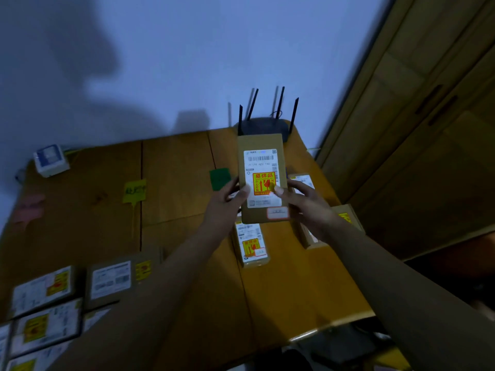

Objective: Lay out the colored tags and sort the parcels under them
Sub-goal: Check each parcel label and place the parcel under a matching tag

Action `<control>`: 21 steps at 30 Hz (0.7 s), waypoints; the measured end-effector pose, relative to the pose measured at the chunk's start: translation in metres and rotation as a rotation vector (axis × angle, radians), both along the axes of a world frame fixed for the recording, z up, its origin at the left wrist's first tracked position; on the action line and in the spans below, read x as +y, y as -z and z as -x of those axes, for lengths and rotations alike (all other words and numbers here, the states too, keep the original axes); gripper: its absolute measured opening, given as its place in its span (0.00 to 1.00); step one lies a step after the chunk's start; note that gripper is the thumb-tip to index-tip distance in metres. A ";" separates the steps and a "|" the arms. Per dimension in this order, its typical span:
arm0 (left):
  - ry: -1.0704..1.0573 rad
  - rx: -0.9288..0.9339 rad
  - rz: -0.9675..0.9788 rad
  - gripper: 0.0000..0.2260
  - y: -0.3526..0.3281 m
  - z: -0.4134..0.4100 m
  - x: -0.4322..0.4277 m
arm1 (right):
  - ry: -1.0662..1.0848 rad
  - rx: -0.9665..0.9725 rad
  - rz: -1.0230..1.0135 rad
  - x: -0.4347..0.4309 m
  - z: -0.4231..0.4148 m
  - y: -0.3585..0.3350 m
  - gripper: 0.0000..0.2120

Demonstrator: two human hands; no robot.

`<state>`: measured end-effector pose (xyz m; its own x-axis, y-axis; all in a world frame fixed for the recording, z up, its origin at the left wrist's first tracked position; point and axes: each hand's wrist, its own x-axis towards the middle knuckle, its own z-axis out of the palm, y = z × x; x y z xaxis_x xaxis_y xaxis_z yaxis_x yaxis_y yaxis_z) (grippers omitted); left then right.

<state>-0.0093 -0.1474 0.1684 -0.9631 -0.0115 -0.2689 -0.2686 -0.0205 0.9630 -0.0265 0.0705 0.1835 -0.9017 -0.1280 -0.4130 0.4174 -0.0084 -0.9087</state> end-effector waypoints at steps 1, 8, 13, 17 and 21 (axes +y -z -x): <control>0.012 -0.018 0.014 0.11 0.007 0.005 0.010 | 0.016 -0.022 -0.013 0.008 0.005 0.007 0.32; -0.189 -0.213 0.297 0.21 0.097 0.024 0.047 | 0.036 -0.220 -0.056 0.048 0.036 0.081 0.28; -0.172 -0.401 0.371 0.23 0.146 0.001 0.030 | 0.027 -0.335 -0.078 0.044 0.035 0.127 0.28; -0.143 -0.473 0.384 0.28 0.167 -0.010 0.024 | 0.031 -0.406 -0.067 0.038 0.035 0.155 0.25; -0.119 -0.450 0.351 0.25 0.175 -0.016 0.024 | -0.010 -0.407 -0.151 0.034 0.036 0.169 0.22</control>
<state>0.0065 -0.1236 -0.0063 -0.7417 -0.2754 -0.6116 -0.6682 0.2243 0.7093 -0.0622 0.1046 0.0140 -0.6604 -0.0472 -0.7495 0.7414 0.1181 -0.6606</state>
